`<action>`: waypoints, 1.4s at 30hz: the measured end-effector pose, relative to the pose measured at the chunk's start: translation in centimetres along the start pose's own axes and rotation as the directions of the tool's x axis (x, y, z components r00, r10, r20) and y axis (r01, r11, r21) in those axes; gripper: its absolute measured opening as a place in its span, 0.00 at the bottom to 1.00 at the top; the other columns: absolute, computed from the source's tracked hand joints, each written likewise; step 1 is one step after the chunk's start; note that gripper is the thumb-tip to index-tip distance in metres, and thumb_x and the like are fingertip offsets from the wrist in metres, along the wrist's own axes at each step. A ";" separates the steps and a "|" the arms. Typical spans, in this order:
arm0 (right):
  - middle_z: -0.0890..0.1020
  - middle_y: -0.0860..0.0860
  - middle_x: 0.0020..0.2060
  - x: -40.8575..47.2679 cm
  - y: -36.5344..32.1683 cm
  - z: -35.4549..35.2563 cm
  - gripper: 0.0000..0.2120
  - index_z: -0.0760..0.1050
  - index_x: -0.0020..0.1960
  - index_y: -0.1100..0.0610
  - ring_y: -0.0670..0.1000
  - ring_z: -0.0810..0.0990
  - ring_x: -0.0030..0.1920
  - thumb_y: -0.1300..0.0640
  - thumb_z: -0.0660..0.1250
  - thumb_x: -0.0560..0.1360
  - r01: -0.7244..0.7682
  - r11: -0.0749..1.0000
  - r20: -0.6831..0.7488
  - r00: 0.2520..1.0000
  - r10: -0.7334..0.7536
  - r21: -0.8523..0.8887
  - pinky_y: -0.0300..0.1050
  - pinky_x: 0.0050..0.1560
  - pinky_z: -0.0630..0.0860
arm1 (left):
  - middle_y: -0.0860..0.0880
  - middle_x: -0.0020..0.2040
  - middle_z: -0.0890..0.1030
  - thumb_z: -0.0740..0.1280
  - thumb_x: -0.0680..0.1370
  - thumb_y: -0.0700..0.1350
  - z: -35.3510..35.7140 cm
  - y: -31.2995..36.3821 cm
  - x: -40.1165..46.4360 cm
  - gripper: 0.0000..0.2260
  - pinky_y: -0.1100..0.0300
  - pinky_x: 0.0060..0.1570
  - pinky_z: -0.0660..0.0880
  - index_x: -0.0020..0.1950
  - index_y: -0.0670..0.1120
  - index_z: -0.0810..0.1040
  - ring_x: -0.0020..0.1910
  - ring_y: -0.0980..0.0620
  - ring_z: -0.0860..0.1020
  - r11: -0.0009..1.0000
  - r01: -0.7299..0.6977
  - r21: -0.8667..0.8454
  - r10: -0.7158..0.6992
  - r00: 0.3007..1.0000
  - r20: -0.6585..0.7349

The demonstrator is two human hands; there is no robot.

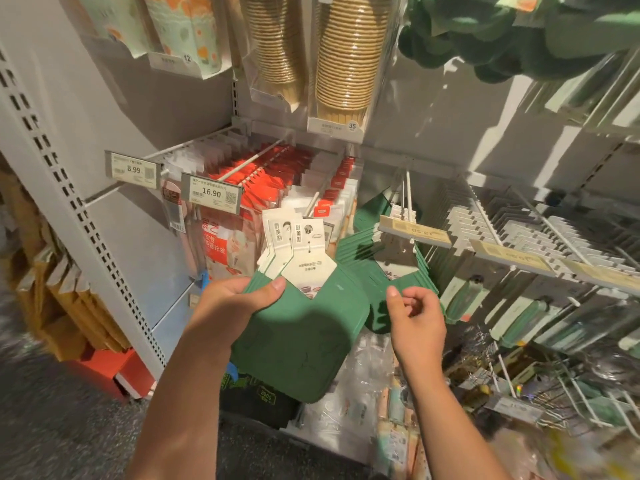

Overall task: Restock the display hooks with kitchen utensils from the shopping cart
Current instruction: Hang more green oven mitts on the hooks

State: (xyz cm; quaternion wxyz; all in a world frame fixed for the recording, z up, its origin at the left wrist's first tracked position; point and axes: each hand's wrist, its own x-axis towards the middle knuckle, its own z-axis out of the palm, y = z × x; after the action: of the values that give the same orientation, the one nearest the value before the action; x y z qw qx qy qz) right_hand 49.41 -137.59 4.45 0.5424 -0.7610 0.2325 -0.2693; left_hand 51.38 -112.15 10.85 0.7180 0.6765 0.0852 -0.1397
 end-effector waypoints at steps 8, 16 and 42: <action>0.82 0.39 0.50 -1.7 -3.0 1.0 0.06 0.80 0.53 0.41 0.40 0.79 0.51 0.45 0.72 0.75 0.147 0.989 0.244 0.959 -0.144 0.004 0.35 0.52 0.73 | 0.36 0.36 0.82 0.81 0.66 0.56 3.2 -1.5 0.7 0.21 0.56 0.36 0.70 0.39 0.37 0.86 0.33 0.49 0.77 0.976 -0.104 0.194 0.095 0.994 0.054; 0.78 0.34 0.57 -3.1 -3.6 1.7 0.12 0.82 0.59 0.40 0.36 0.74 0.61 0.53 0.74 0.77 0.218 0.976 0.213 0.955 -0.207 -0.025 0.33 0.63 0.66 | 0.35 0.46 0.84 0.81 0.68 0.55 4.0 -1.9 0.9 0.21 0.45 0.40 0.77 0.42 0.37 0.85 0.40 0.42 0.82 0.964 -0.141 0.225 0.141 0.990 0.013; 0.82 0.43 0.47 1.4 -1.0 -0.8 0.09 0.79 0.60 0.50 0.52 0.80 0.46 0.52 0.68 0.81 0.105 0.983 -0.011 0.994 -0.108 -0.153 0.47 0.48 0.73 | 0.34 0.41 0.83 0.77 0.76 0.48 2.0 -1.7 2.8 0.17 0.52 0.39 0.69 0.41 0.34 0.84 0.37 0.43 0.76 0.940 -0.205 0.273 0.248 0.960 -0.133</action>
State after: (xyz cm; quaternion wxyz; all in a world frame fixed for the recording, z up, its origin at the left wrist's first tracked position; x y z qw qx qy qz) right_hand 50.01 -138.78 5.85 0.4655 -0.8088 0.2166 -0.2869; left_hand 53.40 -114.48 8.50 0.6262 0.7781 0.0471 -0.0089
